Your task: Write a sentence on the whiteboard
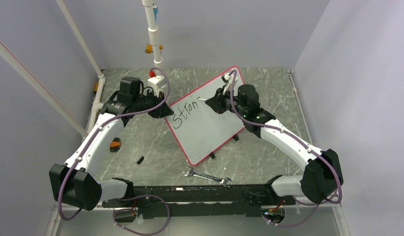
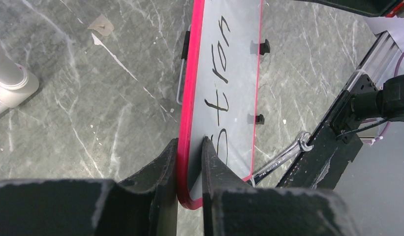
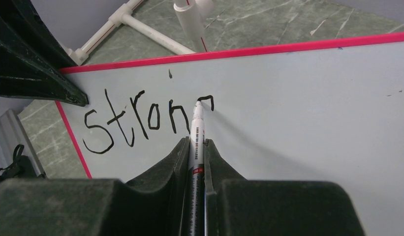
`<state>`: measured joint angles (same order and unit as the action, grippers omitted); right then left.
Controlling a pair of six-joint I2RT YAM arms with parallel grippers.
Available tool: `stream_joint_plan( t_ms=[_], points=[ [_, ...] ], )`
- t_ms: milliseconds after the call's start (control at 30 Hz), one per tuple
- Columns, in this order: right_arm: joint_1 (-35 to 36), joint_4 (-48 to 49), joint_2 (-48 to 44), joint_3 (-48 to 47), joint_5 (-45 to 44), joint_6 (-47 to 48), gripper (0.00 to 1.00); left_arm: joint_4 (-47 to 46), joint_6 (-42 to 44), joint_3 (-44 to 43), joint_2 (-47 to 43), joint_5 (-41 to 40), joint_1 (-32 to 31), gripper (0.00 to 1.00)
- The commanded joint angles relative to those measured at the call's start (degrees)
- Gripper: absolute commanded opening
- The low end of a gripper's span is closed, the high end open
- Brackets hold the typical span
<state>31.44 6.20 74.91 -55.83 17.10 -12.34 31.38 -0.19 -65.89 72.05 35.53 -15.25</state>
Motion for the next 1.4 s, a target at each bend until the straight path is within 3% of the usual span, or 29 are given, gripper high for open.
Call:
stream_joint_plan(
  t_ms=[0, 700, 1367],
  points=[
    [0.2, 2.0, -1.0, 1.3, 1.0, -0.7, 0.0, 0.4, 6.5, -0.6, -1.0, -7.8, -0.2, 0.0],
    [0.2, 0.0, -1.5, 0.0, -5.6, -0.1, 0.0, 0.4, 6.6, -0.5, -1.0, -7.7, -0.2, 0.0],
    [0.2, 0.3, 0.1, -1.8, -4.6, -0.6, 0.0, 0.5, 6.5, -0.6, -1.2, -7.7, -0.2, 0.0]
  ],
)
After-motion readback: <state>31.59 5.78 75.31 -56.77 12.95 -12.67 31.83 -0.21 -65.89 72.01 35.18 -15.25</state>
